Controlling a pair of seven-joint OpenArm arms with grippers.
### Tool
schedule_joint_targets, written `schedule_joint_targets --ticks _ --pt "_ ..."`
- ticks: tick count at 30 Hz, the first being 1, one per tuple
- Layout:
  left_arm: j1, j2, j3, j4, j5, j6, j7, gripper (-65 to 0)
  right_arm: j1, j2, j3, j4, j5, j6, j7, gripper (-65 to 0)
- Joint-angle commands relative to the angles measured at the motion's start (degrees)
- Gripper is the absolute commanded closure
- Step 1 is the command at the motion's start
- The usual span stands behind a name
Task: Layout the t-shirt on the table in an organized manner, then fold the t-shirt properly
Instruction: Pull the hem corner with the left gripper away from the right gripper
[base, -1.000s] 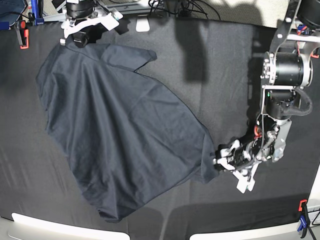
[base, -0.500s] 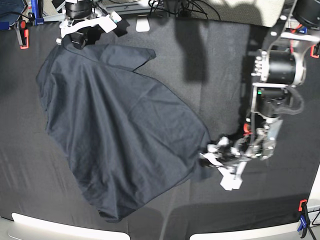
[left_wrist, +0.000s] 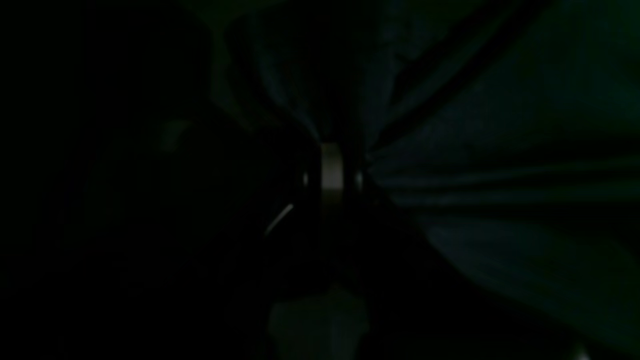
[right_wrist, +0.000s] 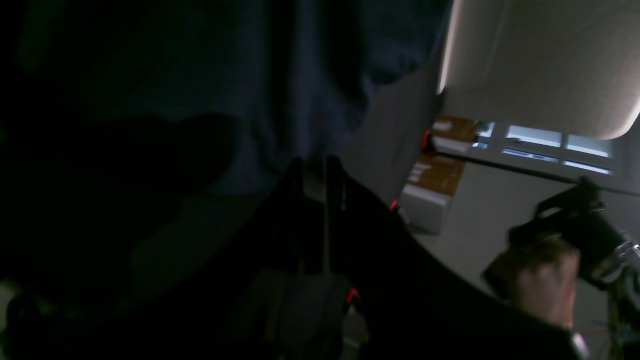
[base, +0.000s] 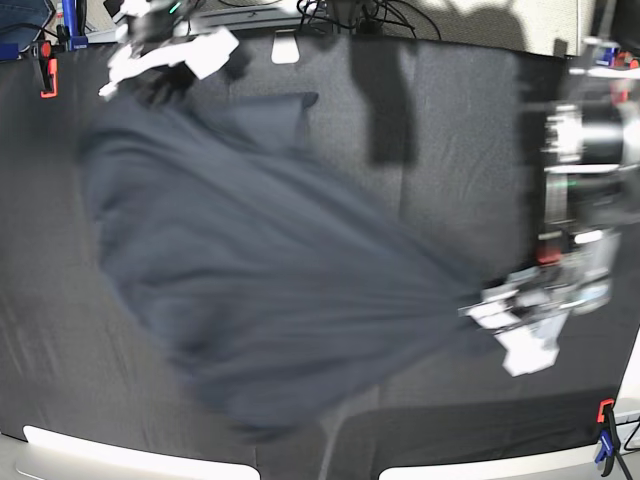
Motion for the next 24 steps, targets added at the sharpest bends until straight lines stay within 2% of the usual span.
schedule_joint_targets --ticks 1,6,9,12,18,24 --pt "-0.44 -1.95 -0.13 0.83 -2.27 -1.49 0.07 0.0 -0.2 0.7 1.25 1.07 0.37 -0.76 0.96 0.0" --pt "6.56 -8.96 -2.23 2.86 -12.92 -8.83 1.88 0.0 -0.17 0.68 5.18 1.05 7.19 4.26 7.52 0.0" --pt "12.48 -11.3 -9.11 6.54 -16.92 -12.92 3.87 0.0 -0.17 0.66 6.38 1.05 8.92 4.61 9.05 0.0" --pt "18.84 -11.58 -17.68 11.58 -19.1 -16.19 5.4 0.0 -0.2 0.66 6.43 1.07 8.9 4.59 9.05 0.0" --pt "30.45 -11.3 -28.92 23.3 -19.08 -16.19 6.58 0.0 -0.17 -1.03 6.38 1.14 8.9 4.52 9.2 0.0" --pt "39.6 -11.28 -35.23 30.88 -19.1 -16.19 6.58 0.0 -0.04 -1.36 6.4 1.14 8.94 4.55 9.22 0.0"
